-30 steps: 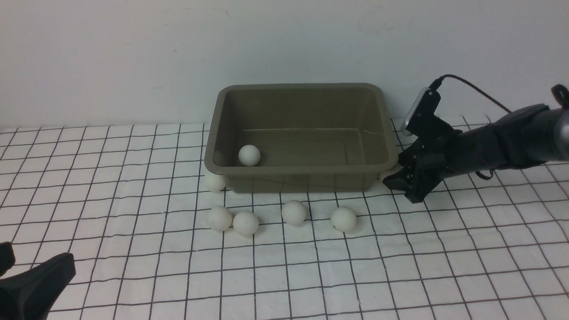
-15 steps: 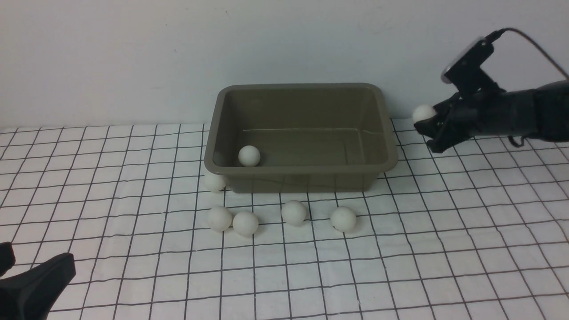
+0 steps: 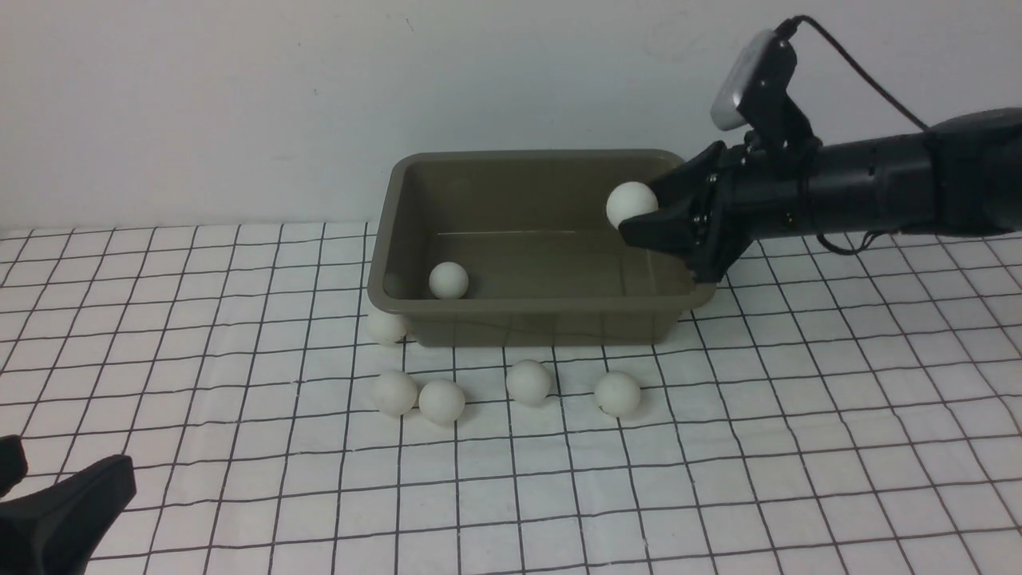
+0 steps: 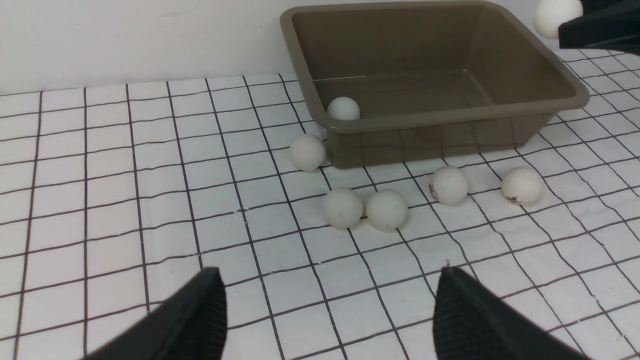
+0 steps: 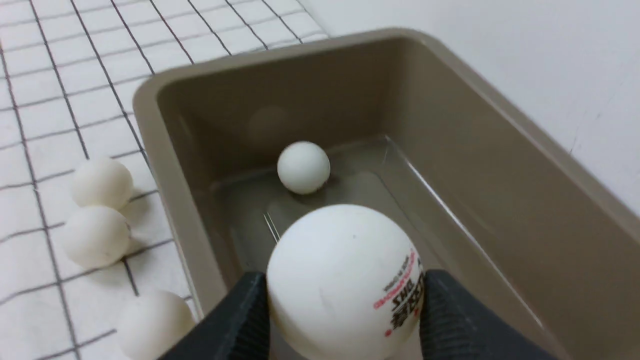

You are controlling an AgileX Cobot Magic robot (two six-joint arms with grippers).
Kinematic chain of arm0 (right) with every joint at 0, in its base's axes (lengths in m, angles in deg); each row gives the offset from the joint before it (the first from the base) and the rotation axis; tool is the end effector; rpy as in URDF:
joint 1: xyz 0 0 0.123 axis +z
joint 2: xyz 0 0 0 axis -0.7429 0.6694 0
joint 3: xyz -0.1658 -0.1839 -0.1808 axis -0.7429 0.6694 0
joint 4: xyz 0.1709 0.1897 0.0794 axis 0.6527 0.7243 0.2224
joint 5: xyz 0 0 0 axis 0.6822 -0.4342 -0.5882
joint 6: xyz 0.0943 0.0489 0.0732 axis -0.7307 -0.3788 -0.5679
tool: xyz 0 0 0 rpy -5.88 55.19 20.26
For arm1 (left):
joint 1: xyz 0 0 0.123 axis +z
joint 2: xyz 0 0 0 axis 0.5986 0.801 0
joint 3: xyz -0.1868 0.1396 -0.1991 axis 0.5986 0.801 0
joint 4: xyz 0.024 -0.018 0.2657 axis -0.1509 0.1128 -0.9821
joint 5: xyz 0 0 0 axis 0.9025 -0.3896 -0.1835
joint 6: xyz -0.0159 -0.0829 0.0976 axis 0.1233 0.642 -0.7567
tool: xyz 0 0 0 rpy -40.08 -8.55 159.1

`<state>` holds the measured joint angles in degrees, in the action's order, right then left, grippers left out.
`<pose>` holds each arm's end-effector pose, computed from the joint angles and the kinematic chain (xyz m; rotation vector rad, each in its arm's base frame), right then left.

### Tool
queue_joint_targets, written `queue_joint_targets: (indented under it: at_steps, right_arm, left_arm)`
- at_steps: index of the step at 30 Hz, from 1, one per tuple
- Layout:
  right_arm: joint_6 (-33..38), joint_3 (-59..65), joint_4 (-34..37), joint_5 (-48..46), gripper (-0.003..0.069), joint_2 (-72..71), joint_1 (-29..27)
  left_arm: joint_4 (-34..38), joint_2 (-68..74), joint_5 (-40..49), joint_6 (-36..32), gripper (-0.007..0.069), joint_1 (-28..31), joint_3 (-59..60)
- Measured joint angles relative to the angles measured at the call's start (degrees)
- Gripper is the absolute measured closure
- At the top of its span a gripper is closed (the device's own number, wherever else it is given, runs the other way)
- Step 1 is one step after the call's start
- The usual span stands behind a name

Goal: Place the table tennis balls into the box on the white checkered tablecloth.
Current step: 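Release the ping pong ball into the bin and lift the gripper away, then reach for and grasp a ping pong ball on the table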

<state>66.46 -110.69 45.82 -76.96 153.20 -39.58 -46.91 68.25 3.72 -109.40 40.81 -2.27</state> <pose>0.4312 0.1604 0.2292 -1.1707 1.6794 0.6188 0.0979 -0.0353 0.2974 0.1291 1.9684 -0.2941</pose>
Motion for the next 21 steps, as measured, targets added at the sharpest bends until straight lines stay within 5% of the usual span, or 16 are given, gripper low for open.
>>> queue_joint_targets:
  at_steps: [15,19,21]
  right_arm:
    - [-1.0,0.0,3.3,7.5,0.0158,-1.2,-3.2]
    - [-3.1,0.0,-1.4,10.2,0.0169,-9.8,-8.9]
    - [-13.2,0.0,-10.6,10.1,0.0176,-16.7,-14.0]
  left_arm:
    - [0.2,0.0,2.4,0.0,0.0125,0.0,0.0]
    - [0.2,0.0,2.4,-0.1,0.0125,0.0,0.0]
    - [0.2,0.0,2.4,-0.2,0.0125,0.0,0.0]
